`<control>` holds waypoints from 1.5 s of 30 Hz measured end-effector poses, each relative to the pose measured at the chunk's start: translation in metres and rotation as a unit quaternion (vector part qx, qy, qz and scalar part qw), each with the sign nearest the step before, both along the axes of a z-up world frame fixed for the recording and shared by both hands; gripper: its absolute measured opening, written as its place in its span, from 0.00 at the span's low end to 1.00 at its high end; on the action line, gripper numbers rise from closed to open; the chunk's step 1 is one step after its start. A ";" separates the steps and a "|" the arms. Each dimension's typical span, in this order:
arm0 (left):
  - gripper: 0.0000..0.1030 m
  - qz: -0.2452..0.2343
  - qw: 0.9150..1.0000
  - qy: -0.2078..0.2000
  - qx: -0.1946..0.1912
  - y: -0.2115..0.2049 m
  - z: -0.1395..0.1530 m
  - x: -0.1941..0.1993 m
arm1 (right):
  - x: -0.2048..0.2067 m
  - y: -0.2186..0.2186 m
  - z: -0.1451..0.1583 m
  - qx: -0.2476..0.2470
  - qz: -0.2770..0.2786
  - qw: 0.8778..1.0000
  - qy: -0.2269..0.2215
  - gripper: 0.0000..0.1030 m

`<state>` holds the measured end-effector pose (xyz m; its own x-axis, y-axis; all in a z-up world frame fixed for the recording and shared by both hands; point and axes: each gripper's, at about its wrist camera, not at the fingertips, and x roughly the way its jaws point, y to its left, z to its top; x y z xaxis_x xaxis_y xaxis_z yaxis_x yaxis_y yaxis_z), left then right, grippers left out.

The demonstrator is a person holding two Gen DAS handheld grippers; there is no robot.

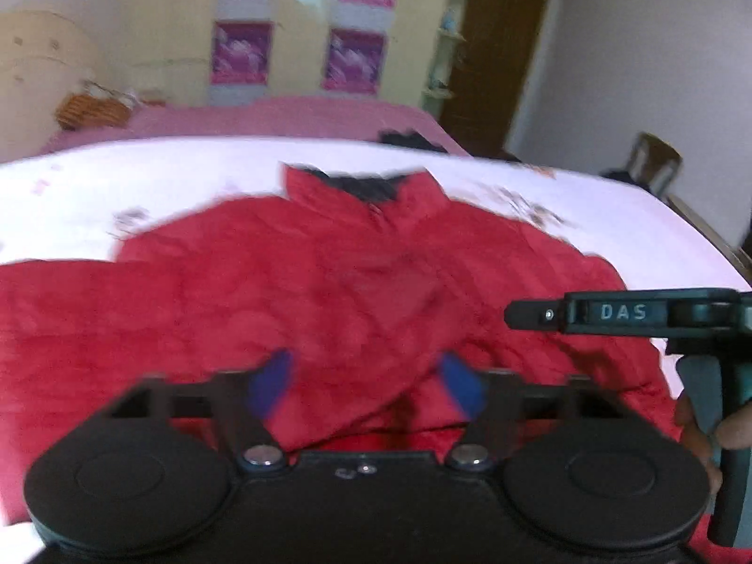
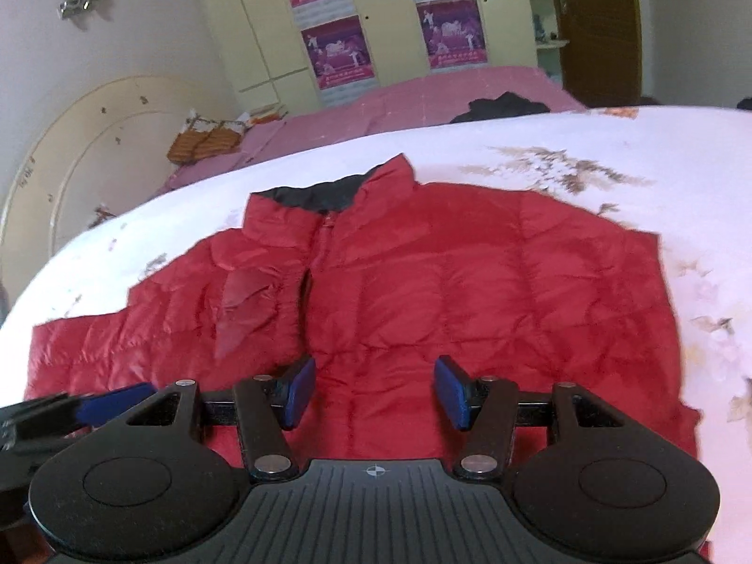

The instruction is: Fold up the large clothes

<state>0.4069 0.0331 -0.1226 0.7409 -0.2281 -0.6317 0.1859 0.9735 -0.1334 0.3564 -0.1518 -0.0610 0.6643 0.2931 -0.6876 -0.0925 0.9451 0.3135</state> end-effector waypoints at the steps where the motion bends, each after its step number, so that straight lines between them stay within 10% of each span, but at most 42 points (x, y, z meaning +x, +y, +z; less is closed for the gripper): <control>1: 0.76 0.006 1.000 -0.012 0.008 0.004 0.005 -0.010 | 0.003 0.003 -0.001 0.003 0.004 1.000 0.002 0.54; 8: 0.76 0.085 0.995 -0.018 0.055 0.062 0.015 -0.047 | 0.038 0.030 -0.012 0.027 0.027 0.999 0.020 0.55; 10: 0.76 0.109 0.992 -0.010 0.068 0.079 0.012 -0.057 | 0.046 0.037 -0.013 0.030 0.030 0.999 0.020 0.84; 13: 0.76 0.141 0.986 0.010 0.086 0.099 0.004 -0.067 | 0.053 0.049 -0.015 0.013 0.044 0.999 0.015 0.86; 20: 0.71 0.151 0.981 0.024 0.117 0.103 -0.018 -0.047 | 0.049 0.054 -0.015 0.006 0.071 0.997 0.025 0.18; 28: 0.66 0.112 0.980 -0.006 0.167 0.078 -0.019 -0.018 | 0.028 -0.021 0.040 0.008 -0.019 0.998 -0.053 0.17; 36: 0.57 0.072 0.971 -0.027 0.225 0.051 -0.027 -0.002 | 0.002 -0.085 0.005 -0.022 -0.106 0.994 0.010 0.17; 41: 0.17 0.054 0.970 -0.012 0.236 0.047 -0.033 -0.007 | -0.004 -0.095 -0.009 -0.030 -0.134 0.990 0.026 0.17; 45: 0.06 0.063 0.978 0.004 0.199 0.059 -0.034 -0.007 | -0.004 -0.089 -0.015 -0.054 -0.120 0.990 0.041 0.17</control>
